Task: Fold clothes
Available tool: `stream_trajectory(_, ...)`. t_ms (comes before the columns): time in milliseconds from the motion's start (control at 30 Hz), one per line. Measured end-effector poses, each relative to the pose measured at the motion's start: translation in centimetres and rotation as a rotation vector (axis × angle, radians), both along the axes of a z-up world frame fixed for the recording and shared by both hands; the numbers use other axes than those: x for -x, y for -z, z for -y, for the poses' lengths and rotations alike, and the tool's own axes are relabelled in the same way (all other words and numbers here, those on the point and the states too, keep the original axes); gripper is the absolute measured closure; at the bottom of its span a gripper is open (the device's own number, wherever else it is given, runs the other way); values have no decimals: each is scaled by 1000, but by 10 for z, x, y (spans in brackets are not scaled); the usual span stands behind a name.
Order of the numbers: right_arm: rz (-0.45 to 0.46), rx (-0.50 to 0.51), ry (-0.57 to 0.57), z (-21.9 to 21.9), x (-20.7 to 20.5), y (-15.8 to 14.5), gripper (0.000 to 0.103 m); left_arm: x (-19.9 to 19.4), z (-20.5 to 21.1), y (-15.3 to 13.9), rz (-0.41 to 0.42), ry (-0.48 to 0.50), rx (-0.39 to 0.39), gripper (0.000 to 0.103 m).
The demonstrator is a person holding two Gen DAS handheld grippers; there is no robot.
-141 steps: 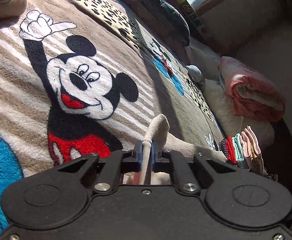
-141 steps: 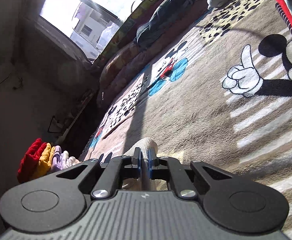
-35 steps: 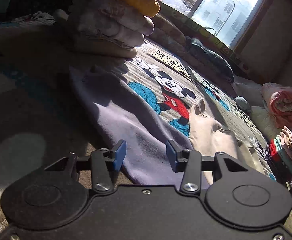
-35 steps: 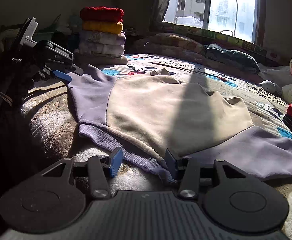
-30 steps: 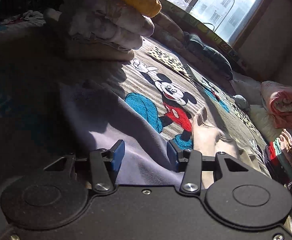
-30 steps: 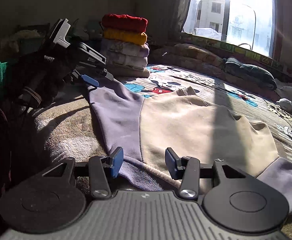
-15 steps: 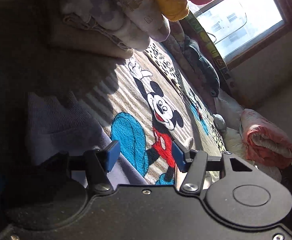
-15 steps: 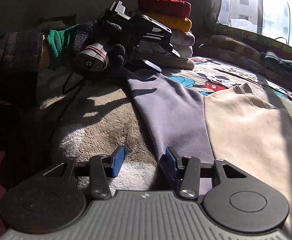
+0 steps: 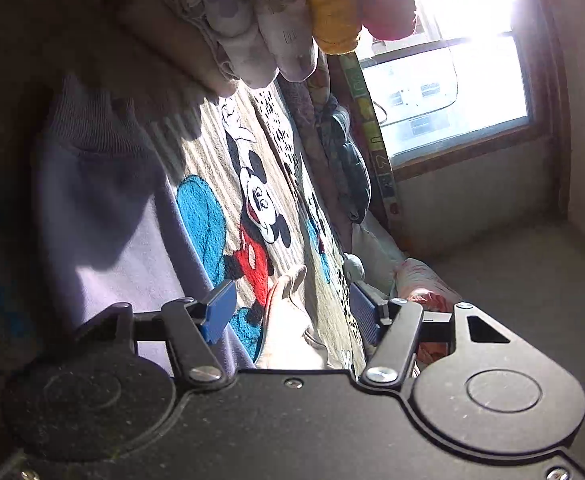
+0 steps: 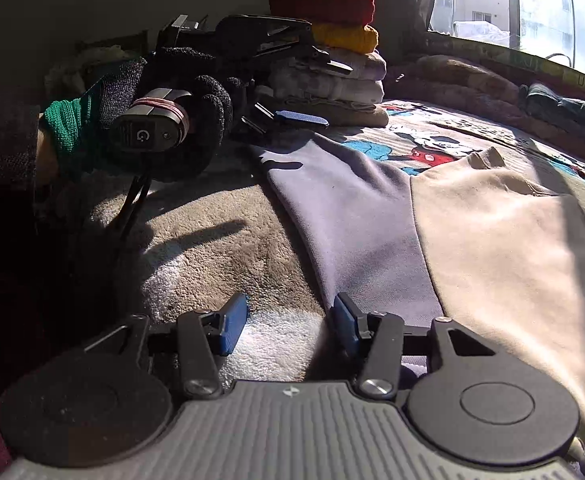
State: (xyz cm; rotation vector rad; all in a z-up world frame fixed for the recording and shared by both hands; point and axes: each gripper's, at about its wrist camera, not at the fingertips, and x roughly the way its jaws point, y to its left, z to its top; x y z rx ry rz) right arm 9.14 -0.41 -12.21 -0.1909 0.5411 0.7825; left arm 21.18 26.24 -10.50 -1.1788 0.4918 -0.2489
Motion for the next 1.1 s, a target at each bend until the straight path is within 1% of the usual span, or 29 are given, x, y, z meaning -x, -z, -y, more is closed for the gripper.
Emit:
stream_trajectory(67,-11,3,-1,1,2,-2,53,-12,30,7,-33,94,9,37)
stream_trajectory(133,-22,6,-2,3,4,-3,53,-23,45,8,-76,117,-78,37)
stream_trajectory(233,-39,8,7,5,9,-3,53,-36,14,8,-73,19,-78,38)
stream_trajectory(333,-56,9,18,6,14,-3,53,-44,-36,3,-69,-88,-74,36)
stream_trajectory(400,-59,23,18,5,17,-4,53,-48,-68,2,-98,-157,-93,35)
stream_trajectory(467,-49,36,8,6,22,-7,53,-41,-91,-1,-93,-209,-59,35)
stream_trajectory(500,-44,43,3,6,24,-8,53,-36,-95,-5,-97,-231,-50,35)
stream_trajectory(533,-45,38,4,9,26,-9,53,-29,-92,-11,-68,-211,-35,34)
stream_trajectory(567,-49,28,10,12,28,-10,54,-23,-79,-14,-50,-165,-31,33)
stream_trajectory(633,-56,4,20,21,34,-11,55,-13,-46,-16,-23,-74,-39,33)
stream_trajectory(667,-60,-5,22,25,38,-12,55,-9,-26,-13,-13,-19,-47,30)
stream_trajectory(700,-68,-9,22,29,42,-13,55,-9,-5,-6,-34,47,-63,25)
stream_trajectory(733,-70,-12,23,35,47,-15,55,-10,16,1,-57,114,-81,25)
stream_trajectory(767,-71,-14,25,41,53,-17,55,-13,26,6,-72,135,-138,25)
stream_trajectory(800,-72,-15,28,48,58,-19,55,-17,35,10,-86,150,-200,32)
stream_trajectory(833,-69,-20,34,56,64,-22,55,-18,32,11,-88,116,-231,40)
stream_trajectory(867,-62,-31,47,66,70,-26,55,-14,19,12,-105,45,-189,50)
stream_trajectory(900,-58,-46,69,78,76,-30,55,-9,5,13,-124,-30,-140,46)
stream_trajectory(933,-59,-74,104,91,79,-33,55,-2,-4,10,-118,-85,-115,41)
stream_trajectory(967,-63,-107,145,105,80,-35,54,9,-13,2,-109,-166,-131,33)
stream_trajectory(1000,-67,-140,186,119,80,-37,54,20,-19,-5,-98,-218,-150,31)
stream_trajectory(1067,-75,-207,268,147,81,-42,53,36,-22,-10,-71,-215,-127,28)
stream_trajectory(1100,-79,-241,309,161,82,-44,53,44,-16,-12,-57,-201,-135,27)
